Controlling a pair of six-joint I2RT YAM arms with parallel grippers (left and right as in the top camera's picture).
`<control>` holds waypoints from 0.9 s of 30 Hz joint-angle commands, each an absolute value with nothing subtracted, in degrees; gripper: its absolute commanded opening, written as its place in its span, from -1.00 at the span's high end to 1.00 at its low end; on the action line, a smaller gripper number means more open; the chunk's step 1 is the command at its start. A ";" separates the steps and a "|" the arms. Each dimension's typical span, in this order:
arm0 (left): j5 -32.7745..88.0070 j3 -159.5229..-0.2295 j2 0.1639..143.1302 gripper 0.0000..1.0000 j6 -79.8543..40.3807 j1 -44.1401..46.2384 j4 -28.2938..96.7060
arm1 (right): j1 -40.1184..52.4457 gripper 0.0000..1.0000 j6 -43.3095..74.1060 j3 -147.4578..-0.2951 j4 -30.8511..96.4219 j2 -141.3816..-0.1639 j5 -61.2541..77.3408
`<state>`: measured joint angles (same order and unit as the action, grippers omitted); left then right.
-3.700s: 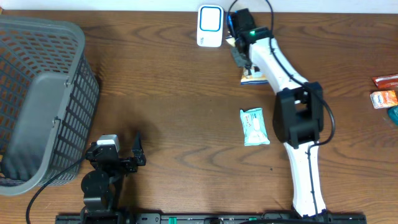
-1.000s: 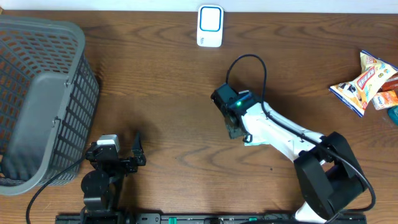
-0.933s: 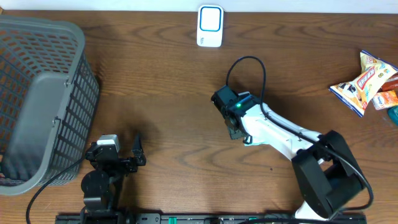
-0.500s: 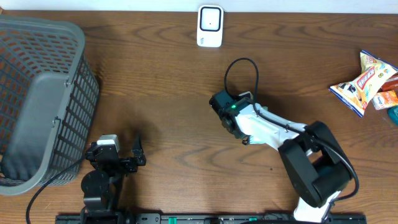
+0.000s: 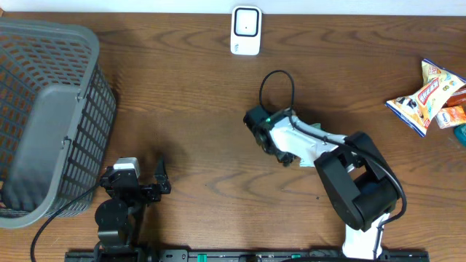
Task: Scan the item barcode
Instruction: 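Lift the green wipes pack with the right gripper toward the scanner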
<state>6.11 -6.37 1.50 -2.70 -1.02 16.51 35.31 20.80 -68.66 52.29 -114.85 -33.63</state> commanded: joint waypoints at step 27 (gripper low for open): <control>6.87 -5.52 1.37 -0.96 -1.72 -1.21 17.93 | 27.42 0.98 -17.78 -73.82 48.62 -109.47 89.49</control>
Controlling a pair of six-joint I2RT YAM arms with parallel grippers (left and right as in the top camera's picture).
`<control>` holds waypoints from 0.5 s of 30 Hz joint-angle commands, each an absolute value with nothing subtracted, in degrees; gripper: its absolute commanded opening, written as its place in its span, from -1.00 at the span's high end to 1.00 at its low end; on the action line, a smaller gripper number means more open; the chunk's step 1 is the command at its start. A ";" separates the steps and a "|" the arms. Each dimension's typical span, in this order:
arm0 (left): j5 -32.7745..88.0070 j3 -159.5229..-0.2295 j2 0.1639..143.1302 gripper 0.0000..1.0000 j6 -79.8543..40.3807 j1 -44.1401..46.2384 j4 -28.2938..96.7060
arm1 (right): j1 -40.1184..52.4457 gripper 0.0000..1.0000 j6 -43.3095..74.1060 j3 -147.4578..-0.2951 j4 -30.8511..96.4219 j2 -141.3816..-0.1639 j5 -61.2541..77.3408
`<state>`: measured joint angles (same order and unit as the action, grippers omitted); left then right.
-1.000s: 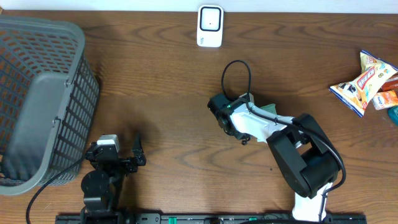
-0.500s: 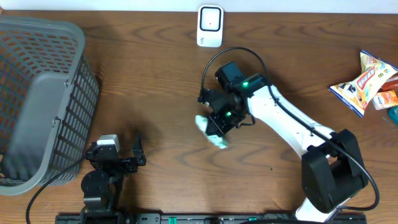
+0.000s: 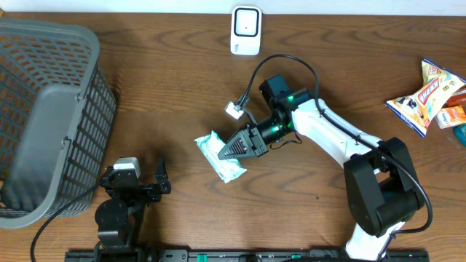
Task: Scan the item barcode
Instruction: 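Lift the green wipes pack with the right gripper toward the scanner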
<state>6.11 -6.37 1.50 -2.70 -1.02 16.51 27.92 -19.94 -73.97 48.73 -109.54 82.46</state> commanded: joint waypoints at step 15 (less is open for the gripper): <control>6.87 -5.52 1.37 -0.96 -1.74 -1.21 17.93 | 25.19 0.97 -14.83 -73.82 48.60 -109.45 89.49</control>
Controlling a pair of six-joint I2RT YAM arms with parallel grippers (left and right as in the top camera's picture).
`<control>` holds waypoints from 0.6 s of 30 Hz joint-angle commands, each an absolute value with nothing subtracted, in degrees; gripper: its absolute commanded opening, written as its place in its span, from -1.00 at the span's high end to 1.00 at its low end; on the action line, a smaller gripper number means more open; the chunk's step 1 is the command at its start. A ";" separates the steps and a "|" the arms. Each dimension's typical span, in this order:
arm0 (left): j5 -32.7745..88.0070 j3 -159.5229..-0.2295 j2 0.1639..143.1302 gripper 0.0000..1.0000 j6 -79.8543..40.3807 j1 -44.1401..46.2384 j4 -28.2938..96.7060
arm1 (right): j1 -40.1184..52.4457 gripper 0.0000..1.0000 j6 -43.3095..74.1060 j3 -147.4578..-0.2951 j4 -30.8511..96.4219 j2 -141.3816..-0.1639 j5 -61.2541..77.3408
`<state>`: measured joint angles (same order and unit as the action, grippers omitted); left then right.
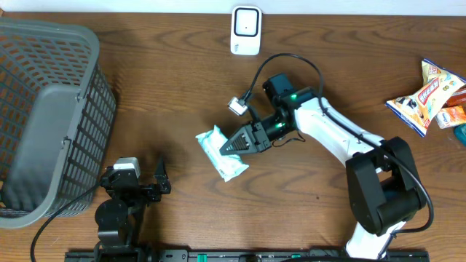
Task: Scan the item barcode
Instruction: 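Lift the green wipes pack with the right gripper toward the scanner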
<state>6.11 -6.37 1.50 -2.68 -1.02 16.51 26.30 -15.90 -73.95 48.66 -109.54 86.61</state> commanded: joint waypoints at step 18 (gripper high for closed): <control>6.87 -5.52 1.37 -0.96 -1.74 -1.21 17.93 | 25.02 0.98 -8.23 -74.04 34.72 -109.45 34.76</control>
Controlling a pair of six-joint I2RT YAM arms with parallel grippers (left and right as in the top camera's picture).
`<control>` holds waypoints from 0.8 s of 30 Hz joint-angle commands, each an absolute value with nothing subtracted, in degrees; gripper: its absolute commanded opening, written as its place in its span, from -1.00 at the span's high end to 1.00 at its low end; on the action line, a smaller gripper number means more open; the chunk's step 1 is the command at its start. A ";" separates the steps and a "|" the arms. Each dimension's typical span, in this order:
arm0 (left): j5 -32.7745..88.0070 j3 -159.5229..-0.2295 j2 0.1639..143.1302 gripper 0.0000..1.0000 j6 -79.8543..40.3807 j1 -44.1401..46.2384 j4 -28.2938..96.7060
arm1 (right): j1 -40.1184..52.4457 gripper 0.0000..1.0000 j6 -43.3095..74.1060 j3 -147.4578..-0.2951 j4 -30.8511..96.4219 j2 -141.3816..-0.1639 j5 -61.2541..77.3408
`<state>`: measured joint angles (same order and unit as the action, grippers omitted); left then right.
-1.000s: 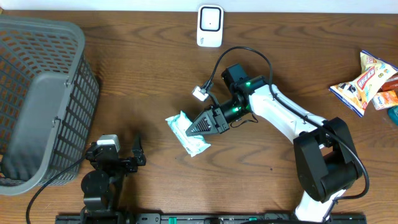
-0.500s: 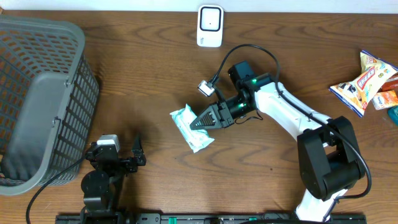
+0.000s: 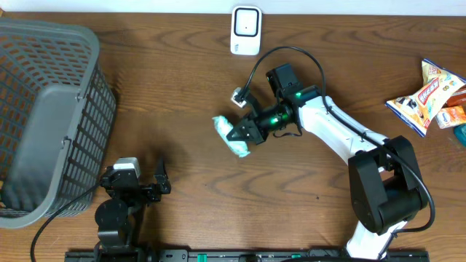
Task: Scan the item barcode
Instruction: 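Lift the green wipes pack with the right gripper toward the scanner, then hold the wipes pack over the white scanner with the right gripper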
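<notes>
The item is a pale mint-green soft pack (image 3: 228, 135), held near the table's middle. My right gripper (image 3: 237, 134) is shut on its right side, the arm reaching in from the lower right. The white barcode scanner (image 3: 246, 30) stands at the table's far edge, up and slightly right of the pack. My left gripper (image 3: 149, 186) rests folded at the near left edge; whether it is open or shut does not show.
A large grey mesh basket (image 3: 45, 116) fills the left side. Several snack packets (image 3: 431, 94) lie at the right edge. A black cable (image 3: 256, 65) loops from the right wrist toward the scanner.
The right gripper and the pack have shifted up and to the right, nearer the scanner. The pack now looks smaller and more end-on. The left arm has not moved.
The right arm was first folded near the table's middle, the pack mostly hidden beneath it. Then it was stretched leftward holding the pack flat over the centre-left. The pack has since stood higher each time, now closest to the scanner.
</notes>
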<state>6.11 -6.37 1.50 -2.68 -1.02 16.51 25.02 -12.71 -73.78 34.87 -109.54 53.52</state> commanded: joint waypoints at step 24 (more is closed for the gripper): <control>6.87 -5.52 1.37 -0.96 -1.74 -1.21 17.93 | 35.97 0.98 -11.42 -78.63 27.00 -109.40 -19.90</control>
<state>6.11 -6.37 1.50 -2.68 -1.02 16.51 35.03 -5.41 -75.44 29.85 -109.60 -9.43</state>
